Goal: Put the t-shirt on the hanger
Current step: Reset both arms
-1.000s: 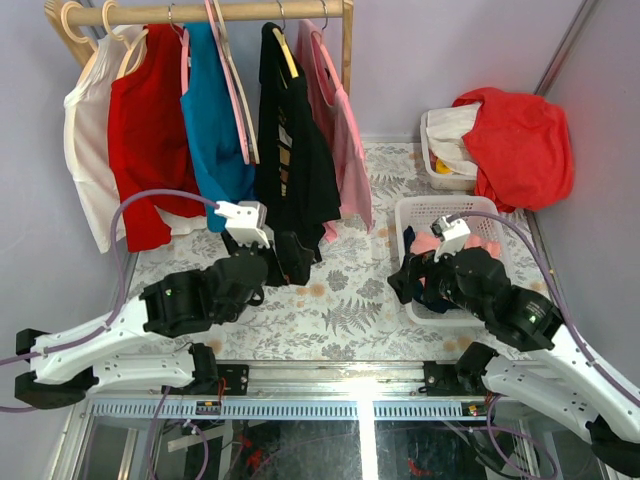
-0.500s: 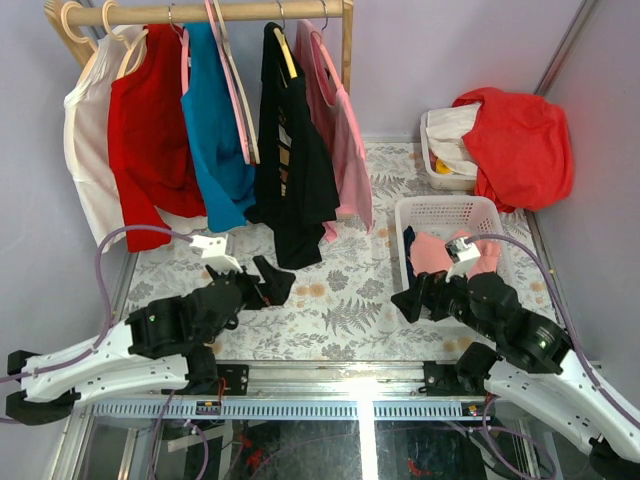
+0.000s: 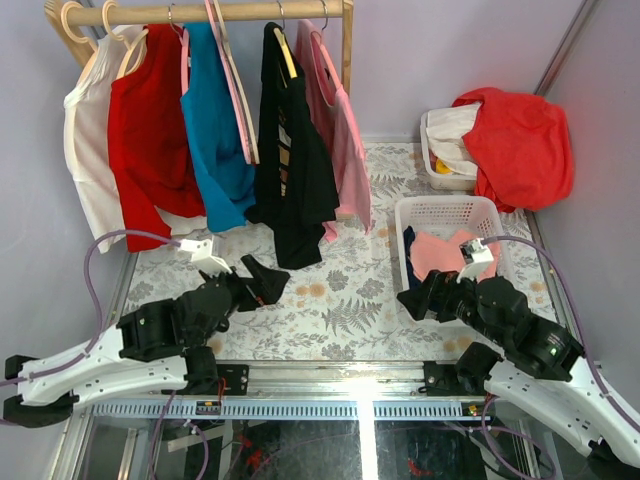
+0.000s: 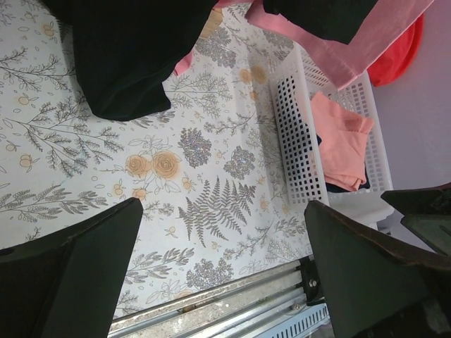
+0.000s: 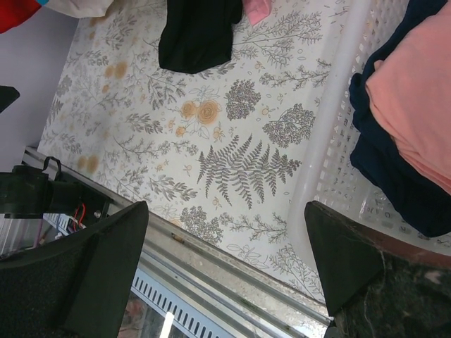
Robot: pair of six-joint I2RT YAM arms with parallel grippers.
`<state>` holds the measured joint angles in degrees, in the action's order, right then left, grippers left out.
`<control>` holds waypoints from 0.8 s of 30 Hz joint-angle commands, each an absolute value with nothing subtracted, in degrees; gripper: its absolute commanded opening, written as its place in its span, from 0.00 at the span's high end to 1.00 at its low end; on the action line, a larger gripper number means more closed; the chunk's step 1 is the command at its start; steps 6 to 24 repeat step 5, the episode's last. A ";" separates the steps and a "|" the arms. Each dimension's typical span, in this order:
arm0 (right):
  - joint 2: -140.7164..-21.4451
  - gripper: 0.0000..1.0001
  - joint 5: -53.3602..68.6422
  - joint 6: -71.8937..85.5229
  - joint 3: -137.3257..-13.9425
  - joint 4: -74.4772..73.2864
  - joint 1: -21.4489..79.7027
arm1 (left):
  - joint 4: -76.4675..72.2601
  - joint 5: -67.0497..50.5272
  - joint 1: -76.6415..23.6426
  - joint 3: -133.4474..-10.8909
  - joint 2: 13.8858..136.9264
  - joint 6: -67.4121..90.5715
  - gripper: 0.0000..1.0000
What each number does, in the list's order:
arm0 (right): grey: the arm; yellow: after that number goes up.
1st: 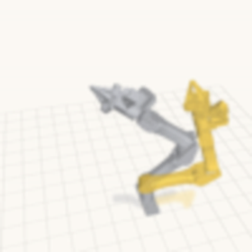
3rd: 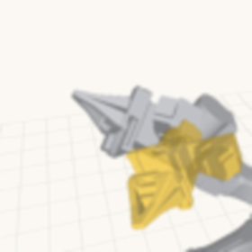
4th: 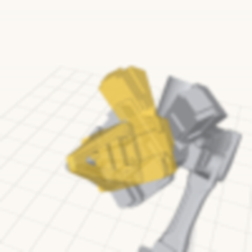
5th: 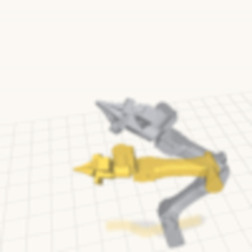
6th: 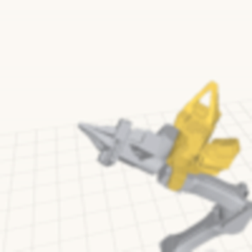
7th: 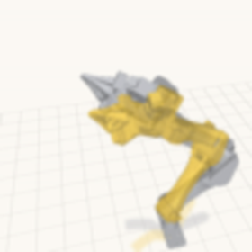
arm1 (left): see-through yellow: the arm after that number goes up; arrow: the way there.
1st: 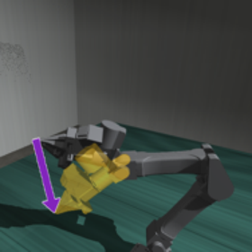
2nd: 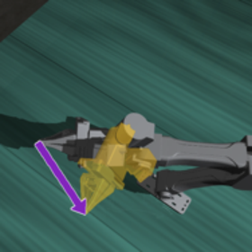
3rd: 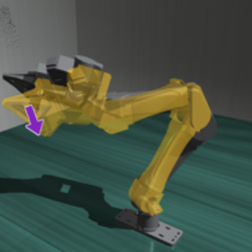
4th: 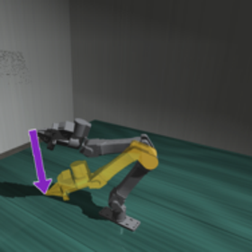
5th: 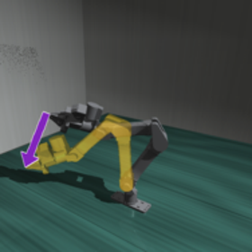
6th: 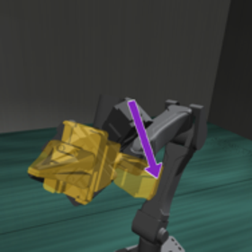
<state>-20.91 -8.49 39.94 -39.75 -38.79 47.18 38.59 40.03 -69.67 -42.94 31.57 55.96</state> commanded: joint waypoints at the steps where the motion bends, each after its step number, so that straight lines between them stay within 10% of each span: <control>1: -20.83 0.00 -8.26 39.26 -41.72 -36.71 46.91 | 39.55 41.20 -69.53 -44.41 29.65 57.25 0.00; 24: -17.93 0.01 -7.97 38.20 -41.01 -34.68 46.93 | 39.62 42.07 -69.58 -44.83 29.77 56.48 0.00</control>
